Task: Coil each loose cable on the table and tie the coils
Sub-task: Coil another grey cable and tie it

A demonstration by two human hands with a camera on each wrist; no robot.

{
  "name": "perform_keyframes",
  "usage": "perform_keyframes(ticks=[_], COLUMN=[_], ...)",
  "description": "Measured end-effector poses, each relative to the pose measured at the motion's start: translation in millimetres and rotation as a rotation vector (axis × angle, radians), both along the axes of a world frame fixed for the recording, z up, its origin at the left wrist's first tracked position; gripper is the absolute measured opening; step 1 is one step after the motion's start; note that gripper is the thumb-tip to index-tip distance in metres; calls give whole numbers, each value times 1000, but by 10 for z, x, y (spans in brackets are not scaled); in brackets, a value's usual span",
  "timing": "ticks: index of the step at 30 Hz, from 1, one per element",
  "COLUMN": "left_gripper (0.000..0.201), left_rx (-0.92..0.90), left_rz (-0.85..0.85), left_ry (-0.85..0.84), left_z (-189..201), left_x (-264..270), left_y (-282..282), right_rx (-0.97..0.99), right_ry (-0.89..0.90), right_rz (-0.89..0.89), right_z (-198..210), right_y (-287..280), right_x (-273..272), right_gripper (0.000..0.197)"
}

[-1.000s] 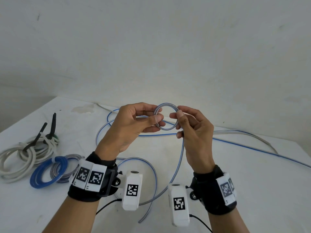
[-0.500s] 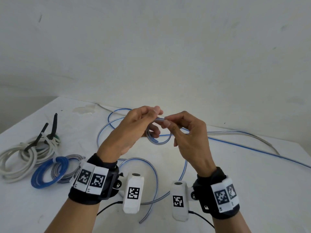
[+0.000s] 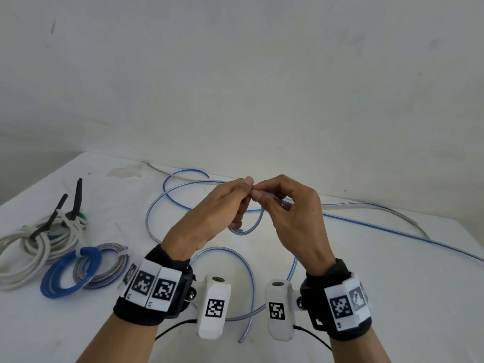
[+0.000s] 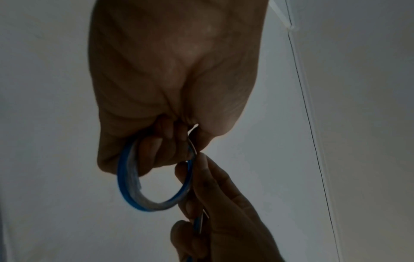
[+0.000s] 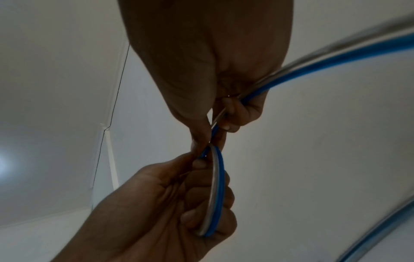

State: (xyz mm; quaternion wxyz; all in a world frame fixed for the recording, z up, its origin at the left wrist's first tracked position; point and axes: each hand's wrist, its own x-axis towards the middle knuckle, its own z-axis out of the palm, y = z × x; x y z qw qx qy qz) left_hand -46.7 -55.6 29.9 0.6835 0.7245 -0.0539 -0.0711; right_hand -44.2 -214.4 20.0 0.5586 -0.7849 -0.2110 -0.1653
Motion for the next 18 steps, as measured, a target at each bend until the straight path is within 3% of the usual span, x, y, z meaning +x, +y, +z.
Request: perform_keyframes(ticks=[3,12,18], left_gripper=[39,41,41], left_rx=[-74,-515,-634], left_rz=[27,228,238], left_ry=[-17,-78,-83], left_z=[37,87,91], left_x=[-5,54,48], left_y=[78,82,33], right_rx=[25,270,331], right_ry=[-16,78,71], right_rz=[0,26,-46], right_z=[12,-3,-30], right_y=[54,132,274], right_x=[-15,-40,-113], right_gripper=[10,6,7])
